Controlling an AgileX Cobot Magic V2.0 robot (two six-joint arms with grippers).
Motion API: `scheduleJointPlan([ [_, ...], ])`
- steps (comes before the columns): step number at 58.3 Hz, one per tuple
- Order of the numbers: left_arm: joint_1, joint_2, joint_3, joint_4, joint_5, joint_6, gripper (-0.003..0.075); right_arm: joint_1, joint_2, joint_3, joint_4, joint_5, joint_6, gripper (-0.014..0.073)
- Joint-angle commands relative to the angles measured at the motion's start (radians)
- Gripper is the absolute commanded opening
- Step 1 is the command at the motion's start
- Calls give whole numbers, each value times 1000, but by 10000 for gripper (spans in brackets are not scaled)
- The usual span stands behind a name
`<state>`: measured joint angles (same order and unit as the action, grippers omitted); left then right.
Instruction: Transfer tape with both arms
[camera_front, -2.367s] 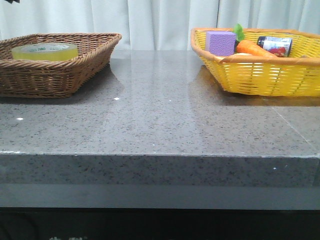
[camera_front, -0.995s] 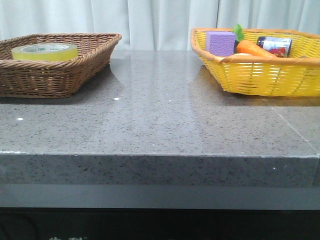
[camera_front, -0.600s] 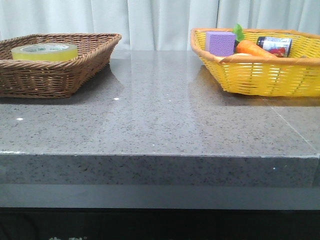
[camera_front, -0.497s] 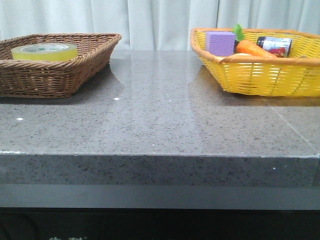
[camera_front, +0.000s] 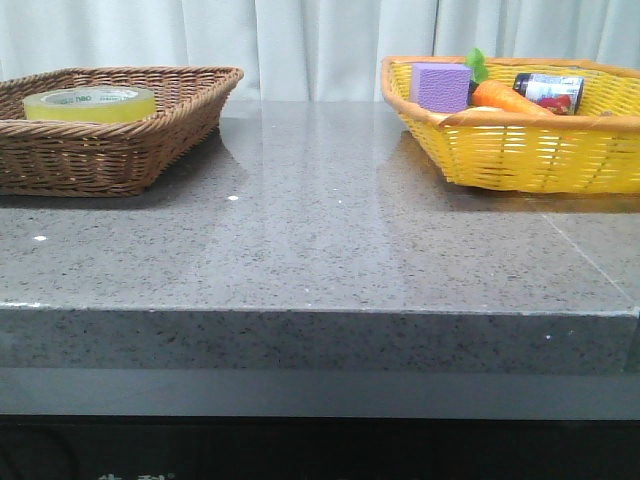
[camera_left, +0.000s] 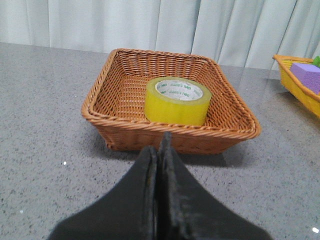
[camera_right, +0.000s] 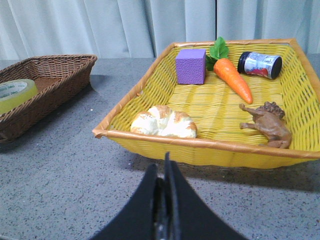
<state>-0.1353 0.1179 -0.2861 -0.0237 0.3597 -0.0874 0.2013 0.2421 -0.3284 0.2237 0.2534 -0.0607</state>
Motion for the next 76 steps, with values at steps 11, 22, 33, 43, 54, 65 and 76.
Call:
scheduleJointPlan([
  [11, -1, -144, 104, 8, -57, -2, -20, -6, 7, -25, -5, -87, 0, -68],
  [22, -1, -140, 181, 50, -43, -2, -20, -6, 7, -25, -5, -87, 0, -68],
  [33, -1, -140, 254, 50, -53, -2, -20, -6, 7, -25, -5, -87, 0, -68],
  [43, -1, -140, 306, 47, -160, -2, -20, -6, 7, -25, -5, -87, 0, -68],
  [54, -1, -140, 335, 24, -257, -2, -20, -6, 7, -25, -5, -87, 0, -68],
  [65, -1, -140, 335, -17, -261, -2, -20, -6, 7, -25, -5, -87, 0, -68],
  [76, -1, -140, 335, -17, -261, -2, -20, -6, 7, -25, -5, -87, 0, -68],
])
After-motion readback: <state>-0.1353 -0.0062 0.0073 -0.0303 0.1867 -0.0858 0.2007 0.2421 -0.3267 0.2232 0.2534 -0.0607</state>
